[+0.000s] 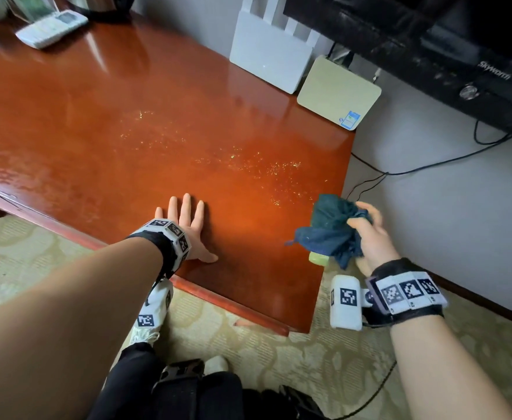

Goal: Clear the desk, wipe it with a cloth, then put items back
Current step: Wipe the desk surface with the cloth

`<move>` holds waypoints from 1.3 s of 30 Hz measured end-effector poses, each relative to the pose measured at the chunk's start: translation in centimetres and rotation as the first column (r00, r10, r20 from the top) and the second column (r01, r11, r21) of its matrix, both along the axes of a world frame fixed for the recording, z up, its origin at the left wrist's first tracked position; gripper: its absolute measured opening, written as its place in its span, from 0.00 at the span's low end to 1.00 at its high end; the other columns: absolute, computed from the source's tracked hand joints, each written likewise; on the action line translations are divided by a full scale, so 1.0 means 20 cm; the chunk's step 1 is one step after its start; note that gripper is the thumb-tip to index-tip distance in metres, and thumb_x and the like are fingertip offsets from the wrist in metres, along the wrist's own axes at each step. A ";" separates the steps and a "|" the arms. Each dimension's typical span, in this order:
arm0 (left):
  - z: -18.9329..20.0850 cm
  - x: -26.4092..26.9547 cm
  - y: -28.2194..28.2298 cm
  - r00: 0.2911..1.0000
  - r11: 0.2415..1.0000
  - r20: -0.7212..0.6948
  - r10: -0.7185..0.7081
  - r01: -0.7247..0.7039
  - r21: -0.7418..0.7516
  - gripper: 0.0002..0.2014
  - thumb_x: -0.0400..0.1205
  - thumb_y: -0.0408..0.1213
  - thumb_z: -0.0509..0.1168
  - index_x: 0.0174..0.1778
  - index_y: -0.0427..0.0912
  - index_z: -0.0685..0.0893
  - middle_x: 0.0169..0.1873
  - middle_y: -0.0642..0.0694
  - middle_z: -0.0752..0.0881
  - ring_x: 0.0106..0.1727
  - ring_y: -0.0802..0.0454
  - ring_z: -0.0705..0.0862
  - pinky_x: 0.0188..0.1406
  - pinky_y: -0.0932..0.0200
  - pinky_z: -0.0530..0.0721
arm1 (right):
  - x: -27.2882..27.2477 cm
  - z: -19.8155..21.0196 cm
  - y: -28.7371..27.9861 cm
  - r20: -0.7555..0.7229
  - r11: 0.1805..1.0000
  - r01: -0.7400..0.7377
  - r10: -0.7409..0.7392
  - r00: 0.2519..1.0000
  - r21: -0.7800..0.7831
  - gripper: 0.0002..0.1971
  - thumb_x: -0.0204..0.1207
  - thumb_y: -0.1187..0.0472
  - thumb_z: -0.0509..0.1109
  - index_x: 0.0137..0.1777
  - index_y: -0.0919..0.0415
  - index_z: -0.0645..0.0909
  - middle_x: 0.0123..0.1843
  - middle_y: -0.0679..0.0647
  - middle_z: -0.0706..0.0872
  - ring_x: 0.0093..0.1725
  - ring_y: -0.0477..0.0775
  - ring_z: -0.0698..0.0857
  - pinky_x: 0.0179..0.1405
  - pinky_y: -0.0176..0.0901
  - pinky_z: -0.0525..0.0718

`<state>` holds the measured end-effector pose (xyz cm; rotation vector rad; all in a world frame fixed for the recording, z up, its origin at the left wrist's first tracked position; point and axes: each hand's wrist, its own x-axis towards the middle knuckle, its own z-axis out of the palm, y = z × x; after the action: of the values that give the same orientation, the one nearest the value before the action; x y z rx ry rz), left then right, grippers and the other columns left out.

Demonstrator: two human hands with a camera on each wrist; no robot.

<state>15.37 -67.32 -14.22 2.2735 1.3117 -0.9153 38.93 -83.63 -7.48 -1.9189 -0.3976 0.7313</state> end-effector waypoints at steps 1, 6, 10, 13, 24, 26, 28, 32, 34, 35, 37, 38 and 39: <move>0.00 0.00 0.00 1.000 1.000 0.003 -0.001 0.001 0.002 0.60 0.70 0.70 0.64 0.80 0.49 0.28 0.80 0.43 0.27 0.82 0.39 0.30 0.80 0.37 0.37 | -0.02 -0.01 0.03 0.025 0.996 -0.081 0.082 0.996 -0.043 0.13 0.81 0.70 0.57 0.55 0.50 0.74 0.55 0.59 0.81 0.48 0.53 0.82 0.44 0.39 0.85; 0.00 -0.01 0.00 1.000 1.000 0.013 -0.002 0.002 0.009 0.60 0.69 0.70 0.64 0.80 0.49 0.28 0.80 0.42 0.27 0.81 0.38 0.29 0.79 0.36 0.37 | -0.04 -0.11 -0.01 0.369 0.633 -0.135 0.596 0.713 -0.762 0.23 0.81 0.56 0.60 0.76 0.50 0.65 0.79 0.55 0.63 0.78 0.61 0.63 0.78 0.55 0.63; 0.00 0.00 0.00 1.000 1.000 0.003 -0.004 0.004 0.005 0.60 0.70 0.70 0.63 0.81 0.49 0.28 0.80 0.42 0.28 0.81 0.38 0.30 0.80 0.36 0.37 | -0.17 -0.15 -0.01 0.359 0.725 -0.265 0.582 0.729 -0.636 0.29 0.81 0.47 0.59 0.80 0.49 0.57 0.82 0.55 0.57 0.79 0.63 0.59 0.77 0.54 0.62; 0.00 -0.01 0.00 1.000 1.000 0.005 0.001 -0.001 0.005 0.60 0.69 0.70 0.63 0.80 0.49 0.28 0.80 0.43 0.27 0.81 0.38 0.30 0.79 0.36 0.37 | -0.29 -0.23 0.03 0.197 0.509 -0.334 0.734 0.650 -0.793 0.39 0.77 0.38 0.60 0.82 0.42 0.44 0.85 0.54 0.43 0.82 0.63 0.51 0.78 0.57 0.58; 0.01 -0.01 0.05 0.990 0.997 0.135 0.050 -0.058 0.052 0.59 0.68 0.70 0.65 0.82 0.52 0.32 0.82 0.45 0.34 0.83 0.43 0.34 0.82 0.41 0.39 | -0.34 -0.13 0.40 0.458 0.681 -0.400 0.720 0.521 -0.614 0.25 0.81 0.60 0.62 0.77 0.52 0.63 0.76 0.57 0.61 0.74 0.63 0.65 0.63 0.51 0.76; 0.03 0.00 0.10 0.977 0.991 0.182 0.107 -0.118 0.055 0.59 0.68 0.70 0.65 0.82 0.51 0.34 0.83 0.45 0.36 0.84 0.45 0.35 0.83 0.43 0.39 | -0.42 -0.15 0.54 0.431 0.591 -0.467 0.804 0.411 -0.658 0.25 0.81 0.61 0.61 0.77 0.49 0.62 0.78 0.56 0.57 0.74 0.63 0.63 0.63 0.54 0.76; 0.02 0.02 0.14 0.981 0.991 0.152 0.122 -0.129 0.041 0.60 0.67 0.71 0.65 0.82 0.51 0.33 0.82 0.44 0.33 0.83 0.44 0.33 0.82 0.42 0.37 | -0.49 -0.22 0.63 0.369 0.468 -0.481 0.883 0.291 -0.741 0.27 0.81 0.63 0.59 0.78 0.47 0.60 0.79 0.55 0.55 0.73 0.64 0.63 0.61 0.56 0.76; 0.00 0.04 0.15 0.989 0.993 0.096 0.113 -0.115 0.016 0.62 0.66 0.73 0.65 0.81 0.50 0.30 0.80 0.44 0.28 0.82 0.42 0.29 0.80 0.38 0.35 | -0.36 -0.32 0.61 0.391 0.516 -0.393 0.849 0.356 -0.761 0.29 0.79 0.69 0.57 0.78 0.47 0.60 0.78 0.57 0.58 0.72 0.63 0.63 0.60 0.52 0.75; 0.00 0.04 0.16 0.990 0.993 0.088 0.113 -0.114 0.012 0.63 0.66 0.73 0.64 0.81 0.50 0.29 0.80 0.44 0.27 0.81 0.42 0.28 0.80 0.38 0.35 | -0.19 -0.31 0.52 0.388 0.586 -0.290 0.760 0.522 -0.757 0.29 0.79 0.68 0.58 0.78 0.49 0.60 0.78 0.58 0.58 0.74 0.63 0.63 0.65 0.52 0.73; 0.00 0.05 0.16 0.991 0.994 0.079 0.110 -0.111 0.013 0.63 0.66 0.73 0.64 0.81 0.49 0.29 0.80 0.43 0.27 0.81 0.42 0.28 0.80 0.37 0.36 | -0.08 -0.29 0.45 0.379 0.612 -0.221 0.692 0.615 -0.759 0.29 0.79 0.67 0.60 0.78 0.50 0.60 0.78 0.59 0.58 0.74 0.64 0.63 0.67 0.54 0.73; 0.00 0.05 0.17 0.992 0.994 0.062 0.105 -0.106 0.010 0.63 0.66 0.74 0.64 0.81 0.49 0.29 0.80 0.43 0.26 0.81 0.41 0.28 0.80 0.37 0.36 | 0.10 -0.26 0.30 0.359 0.633 -0.091 0.545 0.758 -0.769 0.28 0.79 0.66 0.61 0.78 0.52 0.61 0.77 0.61 0.58 0.74 0.67 0.64 0.68 0.58 0.72; 0.00 0.06 0.17 0.993 0.995 0.056 0.103 -0.103 0.009 0.63 0.66 0.74 0.63 0.81 0.49 0.28 0.80 0.43 0.26 0.81 0.41 0.28 0.80 0.37 0.36 | 0.16 -0.25 0.24 0.354 0.633 -0.040 0.482 0.802 -0.773 0.27 0.79 0.66 0.61 0.77 0.54 0.62 0.76 0.62 0.59 0.73 0.67 0.65 0.68 0.59 0.72; 0.01 0.06 0.17 0.994 0.995 0.052 0.100 -0.101 0.008 0.63 0.66 0.74 0.63 0.81 0.49 0.28 0.80 0.43 0.26 0.81 0.41 0.28 0.80 0.37 0.36 | 0.20 -0.24 0.19 0.359 0.638 0.002 0.430 0.828 -0.770 0.26 0.79 0.67 0.60 0.77 0.56 0.63 0.75 0.63 0.61 0.72 0.68 0.66 0.67 0.59 0.73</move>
<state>16.51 -64.01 -14.09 2.2015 1.3977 -0.8124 42.90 -79.92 -12.31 -2.9331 -0.7726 0.5543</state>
